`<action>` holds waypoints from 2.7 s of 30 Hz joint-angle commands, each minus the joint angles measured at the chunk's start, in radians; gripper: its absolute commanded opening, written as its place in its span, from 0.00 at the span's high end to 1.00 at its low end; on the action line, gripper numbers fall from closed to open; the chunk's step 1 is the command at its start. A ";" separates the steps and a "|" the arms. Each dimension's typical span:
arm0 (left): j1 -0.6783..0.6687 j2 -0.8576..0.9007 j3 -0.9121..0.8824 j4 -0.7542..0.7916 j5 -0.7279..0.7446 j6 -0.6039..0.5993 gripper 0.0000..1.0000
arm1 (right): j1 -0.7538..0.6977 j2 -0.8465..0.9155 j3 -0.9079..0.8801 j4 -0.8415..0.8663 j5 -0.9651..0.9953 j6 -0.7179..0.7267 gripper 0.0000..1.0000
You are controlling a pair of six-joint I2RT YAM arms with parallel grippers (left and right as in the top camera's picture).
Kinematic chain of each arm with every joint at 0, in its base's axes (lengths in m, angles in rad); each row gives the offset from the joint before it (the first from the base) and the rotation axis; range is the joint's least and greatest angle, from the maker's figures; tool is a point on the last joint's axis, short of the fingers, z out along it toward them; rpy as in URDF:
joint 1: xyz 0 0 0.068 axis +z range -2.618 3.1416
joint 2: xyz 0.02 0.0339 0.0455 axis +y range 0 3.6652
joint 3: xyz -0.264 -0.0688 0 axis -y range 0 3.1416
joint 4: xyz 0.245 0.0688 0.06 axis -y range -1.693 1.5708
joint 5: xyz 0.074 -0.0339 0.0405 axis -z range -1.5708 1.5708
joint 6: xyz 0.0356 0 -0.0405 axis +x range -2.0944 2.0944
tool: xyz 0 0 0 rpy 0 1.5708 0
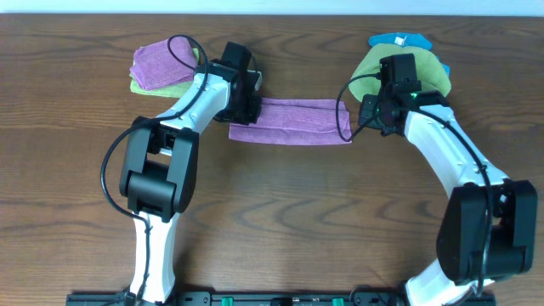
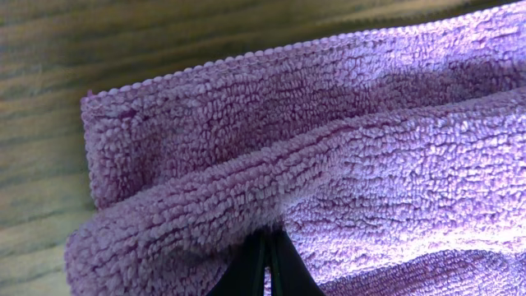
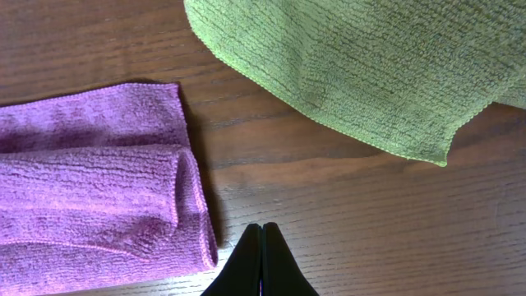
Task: Fold the cloth
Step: 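Hold the left end with the left gripper and release the right gripper, then move the right gripper to the folded strip's right end and grasp it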
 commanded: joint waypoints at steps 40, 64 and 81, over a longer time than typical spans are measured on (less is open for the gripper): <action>-0.002 -0.055 -0.037 -0.005 -0.077 0.007 0.94 | -0.075 -0.446 -0.102 -0.108 -0.218 -0.105 0.98; -0.002 -0.055 -0.037 -0.001 -0.066 -0.001 0.94 | -0.120 -0.591 -0.733 0.623 -0.687 0.108 0.98; -0.002 -0.055 -0.037 0.014 -0.066 -0.001 0.94 | -0.294 -0.086 -0.682 1.008 -1.087 0.194 0.99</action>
